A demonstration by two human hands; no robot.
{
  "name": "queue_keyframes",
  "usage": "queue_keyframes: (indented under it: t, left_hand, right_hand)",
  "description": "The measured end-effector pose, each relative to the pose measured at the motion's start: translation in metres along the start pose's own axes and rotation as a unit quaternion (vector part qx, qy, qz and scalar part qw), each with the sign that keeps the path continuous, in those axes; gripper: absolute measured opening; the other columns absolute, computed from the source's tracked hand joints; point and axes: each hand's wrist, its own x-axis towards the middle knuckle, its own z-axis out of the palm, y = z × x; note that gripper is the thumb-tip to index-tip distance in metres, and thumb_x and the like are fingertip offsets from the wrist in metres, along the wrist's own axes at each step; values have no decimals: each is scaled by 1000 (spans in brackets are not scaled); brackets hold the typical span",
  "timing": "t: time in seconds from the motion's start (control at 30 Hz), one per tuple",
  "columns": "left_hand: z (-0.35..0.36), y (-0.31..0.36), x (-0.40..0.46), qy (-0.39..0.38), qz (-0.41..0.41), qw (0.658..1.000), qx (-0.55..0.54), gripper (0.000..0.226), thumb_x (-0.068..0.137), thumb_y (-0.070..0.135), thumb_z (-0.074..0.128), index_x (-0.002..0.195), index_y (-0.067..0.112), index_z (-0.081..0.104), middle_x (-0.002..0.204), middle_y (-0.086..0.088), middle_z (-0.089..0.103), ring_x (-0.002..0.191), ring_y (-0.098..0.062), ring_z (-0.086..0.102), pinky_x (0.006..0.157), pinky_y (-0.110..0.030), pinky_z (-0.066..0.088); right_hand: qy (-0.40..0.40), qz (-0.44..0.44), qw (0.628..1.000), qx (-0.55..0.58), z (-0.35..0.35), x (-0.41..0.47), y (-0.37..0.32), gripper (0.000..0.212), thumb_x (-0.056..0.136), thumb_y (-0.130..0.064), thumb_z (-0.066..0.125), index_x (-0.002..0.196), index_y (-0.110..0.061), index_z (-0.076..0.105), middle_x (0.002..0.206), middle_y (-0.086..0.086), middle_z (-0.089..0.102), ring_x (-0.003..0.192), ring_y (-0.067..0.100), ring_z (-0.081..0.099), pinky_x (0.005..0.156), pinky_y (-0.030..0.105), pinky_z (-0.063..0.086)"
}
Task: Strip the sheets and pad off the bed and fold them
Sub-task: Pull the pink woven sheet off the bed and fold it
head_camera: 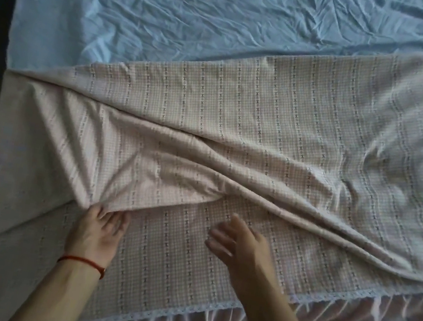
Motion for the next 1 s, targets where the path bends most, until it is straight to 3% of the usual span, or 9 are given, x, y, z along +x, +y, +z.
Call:
queue_keyframes:
  t: [0.1, 0.17, 0.23, 0.3, 0.4, 0.57, 0.73, 0.83, 1.0]
  left_hand:
    - [-48, 11, -4, 69, 23, 997, 20, 34, 101, 23, 47, 75, 23, 69, 88, 3, 61, 82, -11, 59, 72, -28, 51]
    - [-67, 10, -3, 88, 30, 995, 28, 45, 100, 25, 49, 65, 22, 77, 87, 3, 63, 81, -11, 61, 71, -26, 57]
    - [-73, -1, 3, 72, 8, 997, 25, 27, 101, 32, 52, 98, 20, 76, 103, -1, 65, 101, -16, 63, 91, -34, 55]
    - [-62, -15, 6, 31, -20, 999, 27, 34, 100, 40, 54, 124, 18, 61, 114, -4, 63, 113, -23, 59, 101, -43, 46]
    - [-28, -39, -3, -41, -43, 997, 53, 34, 101, 42, 54, 129, 25, 57, 119, -2, 63, 109, -21, 59, 101, -44, 44]
    - [-23, -76, -8, -28, -3, 996, 82, 32, 101, 32, 56, 131, 22, 58, 122, 2, 66, 111, -14, 61, 109, -40, 41]
    - [-69, -87, -31, 28, 58, 992, 111, 23, 95, 30, 67, 114, 18, 69, 120, -2, 71, 112, -18, 66, 95, -41, 51]
    - [-86, -106, -45, 63, 71, 987, 133, 28, 96, 30, 67, 112, 8, 69, 118, -11, 71, 109, -24, 68, 81, -38, 58]
    - [-92, -118, -37, 71, 63, 981, 169, 12, 99, 25, 63, 98, 15, 69, 114, -7, 71, 108, -27, 67, 72, -36, 61]
  right_hand:
    - [69, 14, 993, 92, -2, 1, 4, 42, 97, -30, 67, 125, 1, 62, 123, 35, 63, 111, 47, 66, 92, 56, 57]
    - [143, 4, 983, 114, -5, 5, 5, 50, 92, -35, 72, 127, -1, 58, 117, 23, 68, 103, 39, 69, 85, 50, 59]
    - [222, -10, 971, 93, -11, 11, 9, 58, 89, -41, 73, 125, -4, 48, 118, 17, 62, 103, 33, 66, 89, 50, 57]
    - [259, -36, 961, 90, -16, 13, 12, 53, 91, -39, 72, 123, -6, 45, 117, 15, 60, 102, 32, 65, 93, 51, 56]
    - [274, -71, 953, 107, -28, 13, 14, 48, 91, -37, 72, 119, -5, 49, 114, 11, 62, 102, 27, 65, 97, 49, 55]
    - [328, -130, 932, 87, -69, 12, 9, 28, 92, -38, 71, 98, -14, 58, 102, 6, 68, 92, 21, 67, 86, 39, 56]
    - [336, -181, 923, 54, -109, 4, 6, 19, 89, -31, 76, 82, -14, 71, 78, 0, 75, 79, 19, 73, 75, 34, 59]
    - [318, -170, 928, 89, -130, 5, 9, 14, 90, -22, 76, 89, -9, 70, 91, 5, 76, 88, 21, 75, 71, 31, 59]
    - [316, -161, 931, 84, -150, 5, 12, 17, 96, -20, 68, 92, -4, 65, 101, 17, 73, 90, 29, 75, 65, 29, 61]
